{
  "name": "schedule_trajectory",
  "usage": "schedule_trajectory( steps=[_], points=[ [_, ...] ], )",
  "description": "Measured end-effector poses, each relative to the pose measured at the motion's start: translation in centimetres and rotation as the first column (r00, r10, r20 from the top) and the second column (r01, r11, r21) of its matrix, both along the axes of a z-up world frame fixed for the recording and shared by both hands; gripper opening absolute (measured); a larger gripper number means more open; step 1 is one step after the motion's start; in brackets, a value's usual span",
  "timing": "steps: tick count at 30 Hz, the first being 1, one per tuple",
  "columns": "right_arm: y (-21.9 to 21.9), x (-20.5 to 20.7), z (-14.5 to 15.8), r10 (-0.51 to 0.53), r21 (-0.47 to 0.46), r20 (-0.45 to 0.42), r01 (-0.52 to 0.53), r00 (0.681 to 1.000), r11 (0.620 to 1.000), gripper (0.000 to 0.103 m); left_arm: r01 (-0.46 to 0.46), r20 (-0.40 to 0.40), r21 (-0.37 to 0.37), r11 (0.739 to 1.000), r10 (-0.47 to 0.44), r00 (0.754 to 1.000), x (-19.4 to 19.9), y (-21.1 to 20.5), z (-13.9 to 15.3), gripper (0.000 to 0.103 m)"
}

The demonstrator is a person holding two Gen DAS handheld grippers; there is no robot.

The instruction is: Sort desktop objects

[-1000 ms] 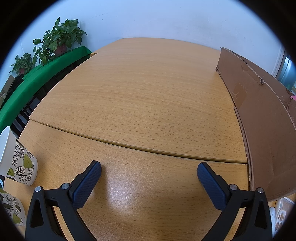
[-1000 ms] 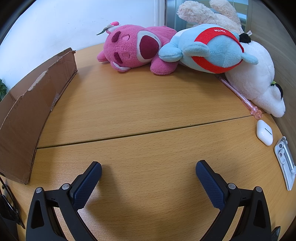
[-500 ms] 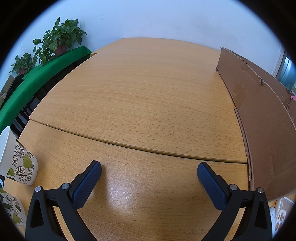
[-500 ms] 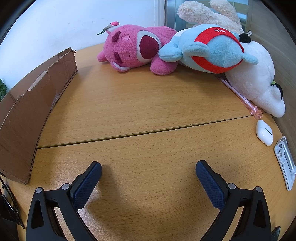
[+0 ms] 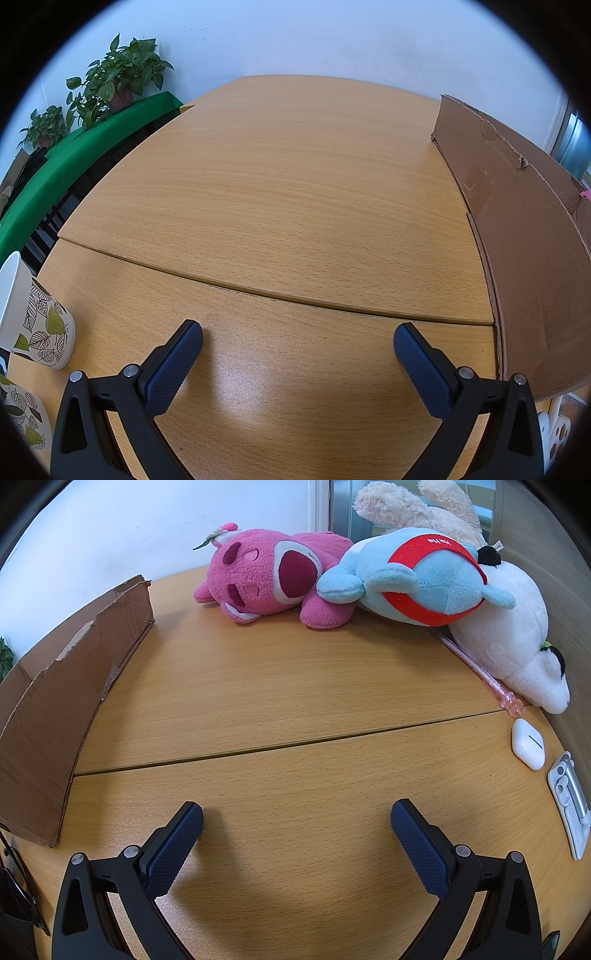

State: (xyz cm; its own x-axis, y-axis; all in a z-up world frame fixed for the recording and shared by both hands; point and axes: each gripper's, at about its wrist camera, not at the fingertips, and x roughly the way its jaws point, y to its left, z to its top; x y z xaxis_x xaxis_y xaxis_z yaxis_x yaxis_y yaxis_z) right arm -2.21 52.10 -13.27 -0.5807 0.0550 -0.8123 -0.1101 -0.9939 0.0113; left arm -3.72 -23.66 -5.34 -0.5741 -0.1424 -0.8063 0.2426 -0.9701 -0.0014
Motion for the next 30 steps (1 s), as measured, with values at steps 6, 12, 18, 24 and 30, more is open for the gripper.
schedule_trajectory(
  steps=[6,12,18,24,30],
  points=[
    [0.0,0.01,0.02,0.0,0.0,0.0,0.0,1.0,1.0,0.103,-0.001,0.0,0.0,1.0,0.001,1.0,0.0,0.0,0.0,0.103],
    [0.01,0.01,0.0,0.0,0.0,0.0,0.0,1.0,1.0,0.103,-0.001,0.0,0.0,1.0,0.001,1.0,0.0,0.0,0.0,0.103],
    [0.03,0.02,0.03,0.0,0.0,0.0,0.0,1.0,1.0,0.103,-0.001,0.0,-0.001,1.0,0.001,1.0,0.0,0.0,0.0,0.103],
    [-0.01,-0.14,0.03,-0.024,-0.001,0.0,0.024,1.0,1.0,0.103,-0.002,0.0,-0.001,1.0,0.002,1.0,0.0,-0.01,0.0,0.103],
    [0.05,0.44,-0.11,-0.045,0.001,0.01,0.045,0.999,0.999,0.103,0.005,0.012,0.001,1.0,-0.005,1.0,0.57,0.29,0.04,0.103]
  ],
)
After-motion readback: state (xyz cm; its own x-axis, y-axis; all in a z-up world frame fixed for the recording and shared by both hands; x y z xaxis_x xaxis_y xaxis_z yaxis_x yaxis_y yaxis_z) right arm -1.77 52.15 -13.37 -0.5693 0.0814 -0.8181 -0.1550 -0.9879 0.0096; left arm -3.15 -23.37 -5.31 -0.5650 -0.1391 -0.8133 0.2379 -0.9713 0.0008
